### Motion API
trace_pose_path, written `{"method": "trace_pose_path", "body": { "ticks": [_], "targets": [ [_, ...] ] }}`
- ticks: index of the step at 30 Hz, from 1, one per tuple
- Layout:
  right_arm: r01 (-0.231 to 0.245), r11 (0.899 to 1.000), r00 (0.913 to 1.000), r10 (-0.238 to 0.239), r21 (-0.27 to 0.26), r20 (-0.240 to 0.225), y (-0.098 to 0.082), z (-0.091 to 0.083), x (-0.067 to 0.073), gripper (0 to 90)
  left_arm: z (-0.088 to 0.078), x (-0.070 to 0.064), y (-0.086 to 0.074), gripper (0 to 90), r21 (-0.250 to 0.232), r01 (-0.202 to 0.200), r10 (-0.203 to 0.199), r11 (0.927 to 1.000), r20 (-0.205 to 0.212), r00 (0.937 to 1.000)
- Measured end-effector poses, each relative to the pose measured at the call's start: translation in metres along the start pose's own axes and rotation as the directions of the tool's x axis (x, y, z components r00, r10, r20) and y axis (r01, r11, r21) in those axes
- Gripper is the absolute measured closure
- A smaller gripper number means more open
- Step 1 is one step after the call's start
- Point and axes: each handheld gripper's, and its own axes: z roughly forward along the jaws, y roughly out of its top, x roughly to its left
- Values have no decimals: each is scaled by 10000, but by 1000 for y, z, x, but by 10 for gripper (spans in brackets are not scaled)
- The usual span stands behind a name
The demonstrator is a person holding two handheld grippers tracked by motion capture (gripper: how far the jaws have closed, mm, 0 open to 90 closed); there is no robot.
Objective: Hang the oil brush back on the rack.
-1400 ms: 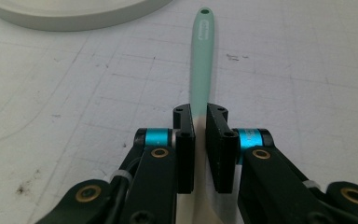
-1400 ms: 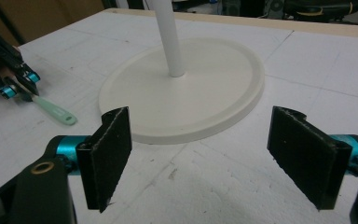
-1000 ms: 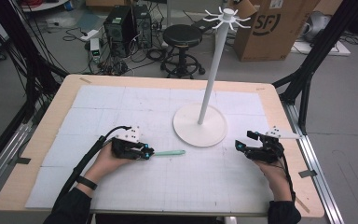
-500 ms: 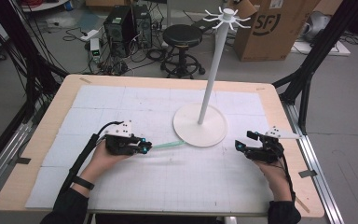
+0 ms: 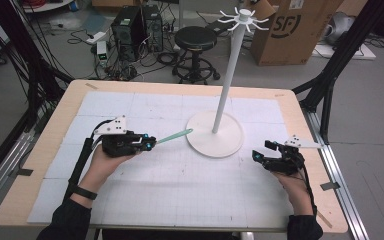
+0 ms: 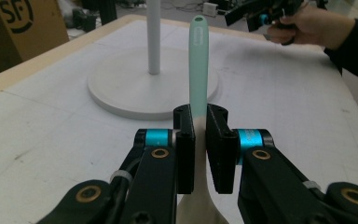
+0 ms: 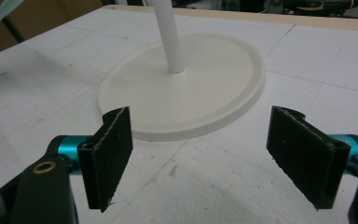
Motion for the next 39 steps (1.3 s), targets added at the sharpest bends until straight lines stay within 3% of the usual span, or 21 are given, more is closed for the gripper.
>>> {"method": "trace_pose_path", "body": {
  "ticks": [4, 10, 29, 39],
  "targets": [
    [-17, 10000, 10000, 17, 62, -18, 0, 1, 0, 215, -7, 3, 7, 825, -573, 249, -259, 9980, -170, 9995],
    [-30, 10000, 10000, 30, 40, -36, 0, 0, -1, 216, -12, 5, 25, 824, -847, 295, -322, 9960, -311, 9990],
    [-59, 10000, 9999, 59, 46, -102, 0, 1, -1, 216, -20, 9, 102, 824, -1171, 200, -233, 9929, -266, 9994],
    [-49, 10000, 9999, 49, -18, -137, 0, 0, -1, 216, -19, 9, 147, 824, -1251, -146, 113, 9920, -267, 9996]
  ]
}}
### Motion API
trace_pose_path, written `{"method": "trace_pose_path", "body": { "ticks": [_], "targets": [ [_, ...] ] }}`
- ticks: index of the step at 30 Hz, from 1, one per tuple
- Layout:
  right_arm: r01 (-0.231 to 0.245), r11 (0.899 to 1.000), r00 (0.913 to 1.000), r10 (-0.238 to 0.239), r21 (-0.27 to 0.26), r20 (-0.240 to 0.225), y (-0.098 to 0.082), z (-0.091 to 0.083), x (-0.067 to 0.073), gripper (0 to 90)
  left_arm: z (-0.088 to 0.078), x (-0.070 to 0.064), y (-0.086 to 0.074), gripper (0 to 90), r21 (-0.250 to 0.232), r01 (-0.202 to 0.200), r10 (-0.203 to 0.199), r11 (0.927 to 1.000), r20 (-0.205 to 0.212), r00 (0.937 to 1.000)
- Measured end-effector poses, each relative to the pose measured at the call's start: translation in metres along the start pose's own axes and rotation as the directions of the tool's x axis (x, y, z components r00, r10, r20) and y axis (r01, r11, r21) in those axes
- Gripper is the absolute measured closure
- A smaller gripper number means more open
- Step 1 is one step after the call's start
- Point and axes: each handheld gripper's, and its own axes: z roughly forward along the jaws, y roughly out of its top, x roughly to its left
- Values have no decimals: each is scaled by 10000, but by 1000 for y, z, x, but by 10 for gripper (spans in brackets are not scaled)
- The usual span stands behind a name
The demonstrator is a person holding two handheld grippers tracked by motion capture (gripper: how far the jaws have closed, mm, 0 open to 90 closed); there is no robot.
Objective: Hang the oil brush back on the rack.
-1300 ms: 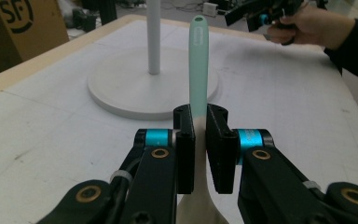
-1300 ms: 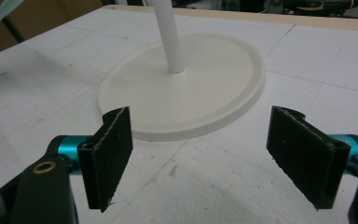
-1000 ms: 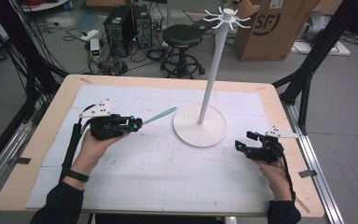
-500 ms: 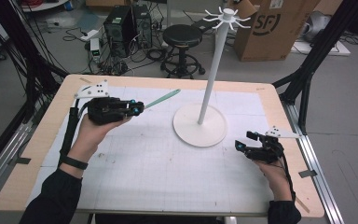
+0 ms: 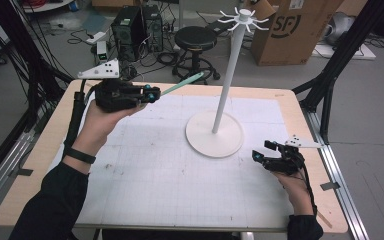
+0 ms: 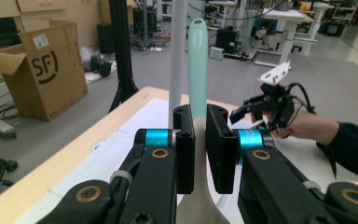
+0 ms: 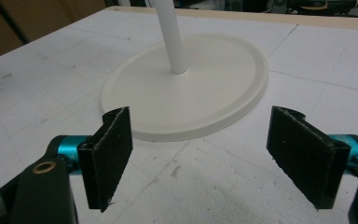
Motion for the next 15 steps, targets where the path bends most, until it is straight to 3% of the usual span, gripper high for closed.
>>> {"method": "trace_pose_path", "body": {
  "ticks": [5, 15],
  "targets": [
    [-29, 10000, 10000, 29, -37, -35, 0, -1, 0, 217, 0, 1, 21, 824, -318, 97, -93, 9994, 126, 9999],
    [-49, 9999, 10000, 48, -105, -55, 1, -2, 0, 217, 2, -1, 52, 824, -495, -33, 41, 9988, 161, 9999]
  ]
}}
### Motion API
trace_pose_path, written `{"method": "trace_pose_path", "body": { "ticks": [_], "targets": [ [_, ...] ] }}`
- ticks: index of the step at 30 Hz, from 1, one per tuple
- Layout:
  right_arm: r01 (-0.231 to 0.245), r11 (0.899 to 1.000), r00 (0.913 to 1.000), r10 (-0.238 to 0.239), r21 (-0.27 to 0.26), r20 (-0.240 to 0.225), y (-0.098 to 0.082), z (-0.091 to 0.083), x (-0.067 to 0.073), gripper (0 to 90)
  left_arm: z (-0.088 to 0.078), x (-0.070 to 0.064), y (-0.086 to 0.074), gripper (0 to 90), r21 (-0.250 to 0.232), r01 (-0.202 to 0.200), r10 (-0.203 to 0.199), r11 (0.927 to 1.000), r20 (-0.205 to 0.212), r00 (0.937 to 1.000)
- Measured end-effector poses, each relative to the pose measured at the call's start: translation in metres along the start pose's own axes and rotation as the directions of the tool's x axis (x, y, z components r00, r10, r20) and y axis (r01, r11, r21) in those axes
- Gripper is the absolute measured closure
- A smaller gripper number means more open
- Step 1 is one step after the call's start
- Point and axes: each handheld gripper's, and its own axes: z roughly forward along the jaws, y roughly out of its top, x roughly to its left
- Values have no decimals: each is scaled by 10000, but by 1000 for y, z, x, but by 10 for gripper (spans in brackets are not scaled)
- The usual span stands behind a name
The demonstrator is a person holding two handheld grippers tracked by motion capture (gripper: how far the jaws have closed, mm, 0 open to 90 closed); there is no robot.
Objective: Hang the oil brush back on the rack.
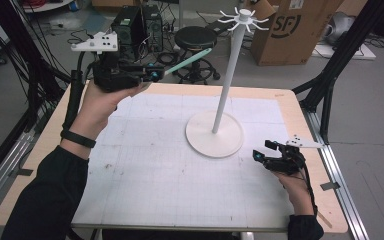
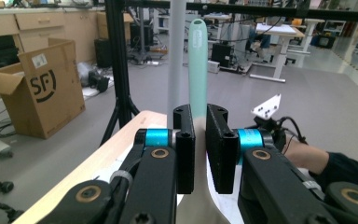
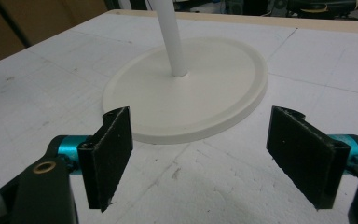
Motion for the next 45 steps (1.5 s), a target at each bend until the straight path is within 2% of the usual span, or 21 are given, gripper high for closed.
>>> {"method": "trace_pose_path", "body": {
  "ticks": [6, 14, 23, 29, 37, 45],
  "targets": [
    [-2, 10000, 10000, 2, -27, 1, 0, 0, 0, 217, 5, -4, 18, 824, -235, -100, 102, 9997, 95, 9999],
    [-33, 10000, 10000, 33, -79, 4, 0, -1, 0, 217, 12, -9, 32, 824, -220, -372, 375, 9991, 131, 9992],
    [-75, 9999, 10000, 75, -101, -32, 0, -2, 0, 218, 14, -10, 40, 824, -344, -400, 403, 9986, 73, 9992],
    [-58, 9999, 10000, 57, -99, -27, 0, -2, 0, 218, 17, -10, 43, 824, -253, -521, 523, 9983, 68, 9986],
    [-72, 9999, 10000, 71, -94, -37, 0, -3, 0, 218, 25, -12, 44, 824, -94, -705, 704, 9975, -62, 9975],
    [-73, 9999, 10000, 73, -147, -14, 0, -4, -1, 218, 27, -11, 43, 824, -128, -716, 714, 9974, -87, 9974]
  ]
}}
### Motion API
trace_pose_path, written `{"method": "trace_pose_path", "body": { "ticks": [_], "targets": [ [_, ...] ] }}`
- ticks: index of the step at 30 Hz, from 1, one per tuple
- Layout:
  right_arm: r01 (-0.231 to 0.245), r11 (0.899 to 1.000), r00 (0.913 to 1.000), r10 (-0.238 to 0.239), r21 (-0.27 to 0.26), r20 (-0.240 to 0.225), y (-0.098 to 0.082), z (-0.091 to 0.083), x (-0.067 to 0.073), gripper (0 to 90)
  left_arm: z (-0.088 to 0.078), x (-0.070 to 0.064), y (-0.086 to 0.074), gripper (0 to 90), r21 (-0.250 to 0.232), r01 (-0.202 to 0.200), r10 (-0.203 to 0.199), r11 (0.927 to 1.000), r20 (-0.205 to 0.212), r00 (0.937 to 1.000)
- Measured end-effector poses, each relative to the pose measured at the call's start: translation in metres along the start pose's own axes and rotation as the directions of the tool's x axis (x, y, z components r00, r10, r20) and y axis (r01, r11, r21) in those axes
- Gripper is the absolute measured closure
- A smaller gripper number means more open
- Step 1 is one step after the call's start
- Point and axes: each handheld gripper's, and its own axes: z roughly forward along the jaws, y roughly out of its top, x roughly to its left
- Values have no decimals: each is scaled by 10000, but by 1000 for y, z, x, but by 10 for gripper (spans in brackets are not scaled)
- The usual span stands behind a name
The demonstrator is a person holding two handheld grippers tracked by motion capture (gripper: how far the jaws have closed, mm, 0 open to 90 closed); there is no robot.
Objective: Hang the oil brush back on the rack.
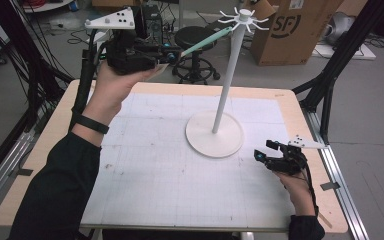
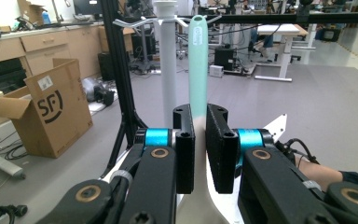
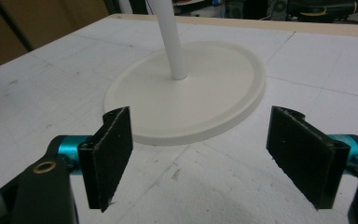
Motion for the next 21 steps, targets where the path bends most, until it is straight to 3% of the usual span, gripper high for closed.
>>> {"method": "trace_pose_path", "body": {
  "ticks": [9, 21],
  "targets": [
    [-15, 10000, 10000, 15, -7, -3, 0, 0, 0, 218, 3, -1, -1, 823, 114, -92, 91, 9999, 20, 10000],
    [5, 10000, 10000, -5, -30, 9, 0, -1, 0, 218, 4, -1, -2, 823, 316, -259, 270, 9992, -329, 9991]
  ]
}}
